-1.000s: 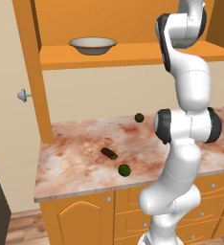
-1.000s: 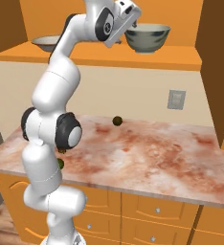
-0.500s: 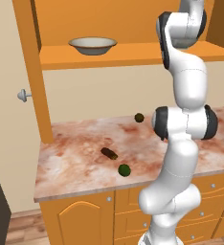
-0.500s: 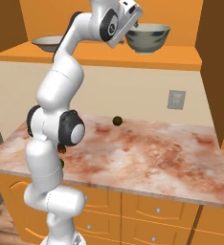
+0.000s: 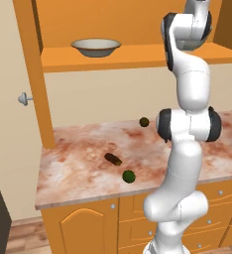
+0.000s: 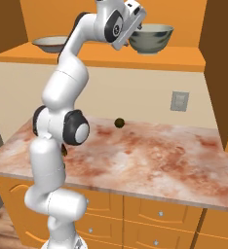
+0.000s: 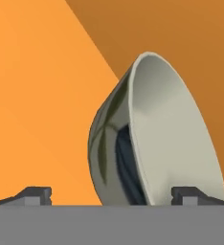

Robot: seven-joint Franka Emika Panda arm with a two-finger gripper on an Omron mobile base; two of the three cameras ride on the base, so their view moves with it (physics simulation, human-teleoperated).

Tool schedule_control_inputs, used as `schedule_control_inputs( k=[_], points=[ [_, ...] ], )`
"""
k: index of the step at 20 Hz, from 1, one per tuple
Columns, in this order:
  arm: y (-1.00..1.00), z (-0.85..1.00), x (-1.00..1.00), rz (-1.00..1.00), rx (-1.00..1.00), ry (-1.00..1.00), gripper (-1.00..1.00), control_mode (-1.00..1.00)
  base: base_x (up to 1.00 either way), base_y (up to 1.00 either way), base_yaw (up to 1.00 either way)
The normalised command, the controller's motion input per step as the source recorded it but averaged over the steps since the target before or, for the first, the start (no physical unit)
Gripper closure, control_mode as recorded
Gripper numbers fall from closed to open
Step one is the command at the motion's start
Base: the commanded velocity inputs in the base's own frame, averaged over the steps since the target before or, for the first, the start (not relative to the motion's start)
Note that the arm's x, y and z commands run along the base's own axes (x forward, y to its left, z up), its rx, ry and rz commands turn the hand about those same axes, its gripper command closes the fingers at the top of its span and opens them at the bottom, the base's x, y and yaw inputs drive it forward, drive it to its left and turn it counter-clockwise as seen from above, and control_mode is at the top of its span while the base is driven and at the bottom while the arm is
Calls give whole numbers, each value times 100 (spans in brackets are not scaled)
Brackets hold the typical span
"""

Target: Pick both bowls and place them on the counter. Then place the sweet potato in one bowl and place the lime in the other bowl.

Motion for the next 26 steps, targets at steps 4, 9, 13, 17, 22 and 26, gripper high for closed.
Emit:
schedule_control_inputs(
  k=[4, 9, 13, 17, 22, 26],
  points=[
    [-1, 0, 14, 0, -4, 5, -100, -100, 0, 0, 0],
    [0, 0, 20, 3, -4, 8, -100, -100, 0, 0, 0],
    [0, 0, 24, 6, -3, 9, -100, -100, 0, 0, 0],
    [-2, 0, 17, 6, -2, 8, -100, -100, 0, 0, 0],
    [-6, -10, -2, 2, -1, 4, 100, -100, 0, 0, 0],
    [-2, -7, -30, 0, 0, -2, 100, -100, 0, 0, 0]
  ],
)
